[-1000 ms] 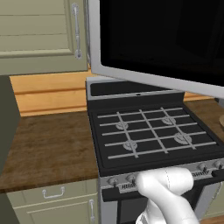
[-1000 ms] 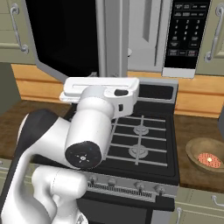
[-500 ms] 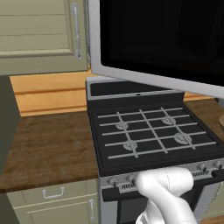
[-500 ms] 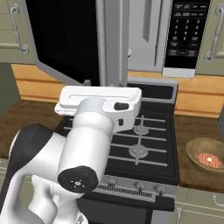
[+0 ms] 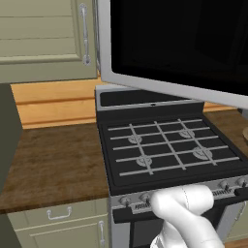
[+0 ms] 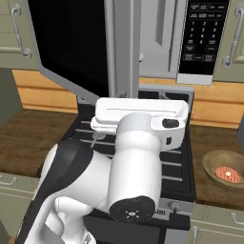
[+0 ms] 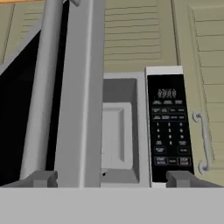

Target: Open the microwave, place the bowl with waffle inside the microwave, then close the microwave door and turn it on.

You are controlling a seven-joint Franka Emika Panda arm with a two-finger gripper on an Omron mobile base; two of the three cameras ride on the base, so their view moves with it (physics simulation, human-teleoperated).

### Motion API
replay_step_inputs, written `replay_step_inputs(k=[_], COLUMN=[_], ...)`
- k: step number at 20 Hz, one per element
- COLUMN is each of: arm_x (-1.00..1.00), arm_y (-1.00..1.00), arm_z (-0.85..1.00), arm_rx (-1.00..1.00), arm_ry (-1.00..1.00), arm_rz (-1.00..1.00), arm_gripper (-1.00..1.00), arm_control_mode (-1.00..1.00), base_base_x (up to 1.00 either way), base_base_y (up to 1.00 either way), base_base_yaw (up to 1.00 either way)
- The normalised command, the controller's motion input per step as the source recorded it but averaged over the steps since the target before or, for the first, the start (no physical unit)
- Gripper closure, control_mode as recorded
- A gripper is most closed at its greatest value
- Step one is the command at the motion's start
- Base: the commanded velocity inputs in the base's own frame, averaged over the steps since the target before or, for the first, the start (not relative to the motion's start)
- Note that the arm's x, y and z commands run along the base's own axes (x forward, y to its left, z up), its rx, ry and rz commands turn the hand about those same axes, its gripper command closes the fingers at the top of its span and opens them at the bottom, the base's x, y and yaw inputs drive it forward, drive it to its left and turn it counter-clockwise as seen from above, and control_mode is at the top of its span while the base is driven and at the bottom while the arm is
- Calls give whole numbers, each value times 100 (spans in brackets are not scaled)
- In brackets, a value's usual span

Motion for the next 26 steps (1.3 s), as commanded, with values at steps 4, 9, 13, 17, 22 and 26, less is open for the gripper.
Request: replay_step_inputs(k=[4,9,13,17,22,26], arm_x=[36,39,47,70,67,69], arm_y=[-28,-44,-22,-12,-27,-27], arm_z=[-4,-5,-10,-34,-25,-14], arm_rx=[2,5,1,1,5,5], arm_ry=[0,0,0,0,0,0], arm_rz=[8,9,8,9,10,10], arm_gripper=[-100,-100,-100,-100,-100,-100], arm_control_mode=[-100,-100,-100,-100,-100,-100], base_base_x=[0,0,0,0,0,0], base_base_y=[0,0,0,0,0,0], base_base_yaw=[0,0,0,0,0,0])
